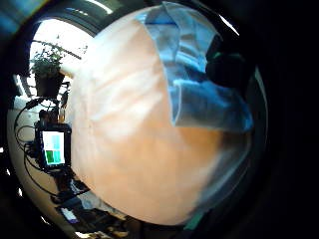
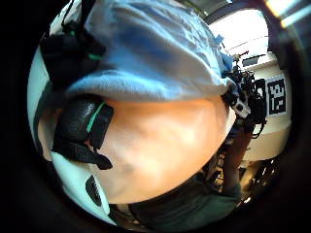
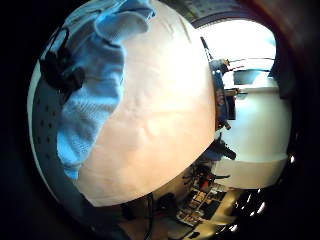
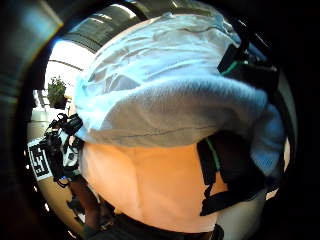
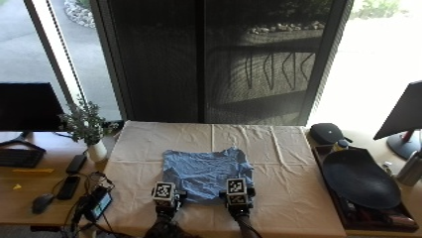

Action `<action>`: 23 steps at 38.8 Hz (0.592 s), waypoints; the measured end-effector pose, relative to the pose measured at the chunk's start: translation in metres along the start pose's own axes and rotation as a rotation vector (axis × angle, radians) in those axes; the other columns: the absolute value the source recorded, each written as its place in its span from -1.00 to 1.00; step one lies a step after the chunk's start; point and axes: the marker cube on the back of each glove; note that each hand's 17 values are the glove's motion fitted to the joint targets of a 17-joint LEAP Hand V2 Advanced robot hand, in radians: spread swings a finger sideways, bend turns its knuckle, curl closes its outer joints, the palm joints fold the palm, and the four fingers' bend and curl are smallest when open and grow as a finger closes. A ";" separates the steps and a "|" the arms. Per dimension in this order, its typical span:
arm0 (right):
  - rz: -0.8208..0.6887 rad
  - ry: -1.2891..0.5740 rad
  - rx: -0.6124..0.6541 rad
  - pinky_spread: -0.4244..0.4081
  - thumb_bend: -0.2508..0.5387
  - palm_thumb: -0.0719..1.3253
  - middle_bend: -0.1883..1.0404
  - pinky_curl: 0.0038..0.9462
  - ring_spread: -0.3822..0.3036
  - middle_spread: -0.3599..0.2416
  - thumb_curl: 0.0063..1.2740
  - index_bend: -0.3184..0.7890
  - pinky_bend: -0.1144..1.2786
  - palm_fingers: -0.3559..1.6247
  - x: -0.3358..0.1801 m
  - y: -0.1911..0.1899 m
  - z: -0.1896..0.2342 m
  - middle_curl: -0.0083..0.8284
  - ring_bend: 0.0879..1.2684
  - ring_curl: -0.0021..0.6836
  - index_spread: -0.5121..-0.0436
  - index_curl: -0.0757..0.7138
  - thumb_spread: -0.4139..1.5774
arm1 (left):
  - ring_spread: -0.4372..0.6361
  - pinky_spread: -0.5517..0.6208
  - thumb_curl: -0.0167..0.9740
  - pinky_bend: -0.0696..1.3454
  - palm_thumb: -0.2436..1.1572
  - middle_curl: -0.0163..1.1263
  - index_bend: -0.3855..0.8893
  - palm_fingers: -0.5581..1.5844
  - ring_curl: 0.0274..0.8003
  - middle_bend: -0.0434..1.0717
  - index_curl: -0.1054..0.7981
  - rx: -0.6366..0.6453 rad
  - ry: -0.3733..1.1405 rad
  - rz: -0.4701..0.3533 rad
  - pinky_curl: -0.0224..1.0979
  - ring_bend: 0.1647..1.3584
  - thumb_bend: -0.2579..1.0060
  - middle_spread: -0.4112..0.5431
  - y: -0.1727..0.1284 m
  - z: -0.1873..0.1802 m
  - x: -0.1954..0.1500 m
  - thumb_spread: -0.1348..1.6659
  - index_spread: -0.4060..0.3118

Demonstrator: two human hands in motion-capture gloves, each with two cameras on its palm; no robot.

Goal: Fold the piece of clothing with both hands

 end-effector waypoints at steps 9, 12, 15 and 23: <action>-0.034 0.065 0.068 -0.50 -0.23 0.23 -0.30 -0.31 -0.78 -0.71 -0.42 -0.14 -0.04 0.54 0.003 0.007 -0.021 -0.12 -0.26 -0.03 -0.33 0.01 0.60 | -0.60 -0.23 -0.30 -0.39 0.19 -0.24 0.11 0.55 -0.31 -0.46 0.11 -0.004 -0.080 0.047 -0.50 -0.56 -0.60 -0.71 0.011 -0.024 0.001 0.45 -0.66; -0.077 0.051 0.035 -0.61 -0.24 0.27 -0.27 -0.28 -0.82 -0.75 -0.40 -0.16 -0.03 0.61 0.003 0.014 -0.034 -0.08 -0.23 0.02 -0.32 0.03 0.59 | -0.66 -0.28 -0.30 -0.45 0.21 -0.20 0.09 0.58 -0.26 -0.41 0.14 -0.058 -0.109 0.077 -0.48 -0.58 -0.60 -0.75 0.020 -0.043 0.000 0.44 -0.70; -0.138 0.034 -0.014 -0.70 -0.26 0.31 -0.25 -0.26 -0.85 -0.76 -0.38 -0.17 -0.03 0.66 0.005 0.021 -0.052 -0.05 -0.18 0.06 -0.31 0.04 0.56 | -0.73 -0.32 -0.30 -0.51 0.22 -0.17 0.05 0.64 -0.22 -0.32 0.15 -0.132 -0.150 0.121 -0.48 -0.55 -0.61 -0.80 0.031 -0.069 -0.003 0.44 -0.73; -0.215 -0.012 -0.083 -0.84 -0.30 0.39 -0.21 -0.24 -0.86 -0.78 -0.37 -0.15 -0.03 0.71 0.020 0.019 -0.118 0.00 -0.11 0.13 -0.29 0.06 0.54 | -0.85 -0.54 -0.29 -0.41 0.31 -0.13 -0.10 0.76 -0.12 -0.24 0.15 -0.231 -0.145 0.171 -0.39 -0.43 -0.59 -0.87 0.025 -0.122 -0.006 0.44 -0.76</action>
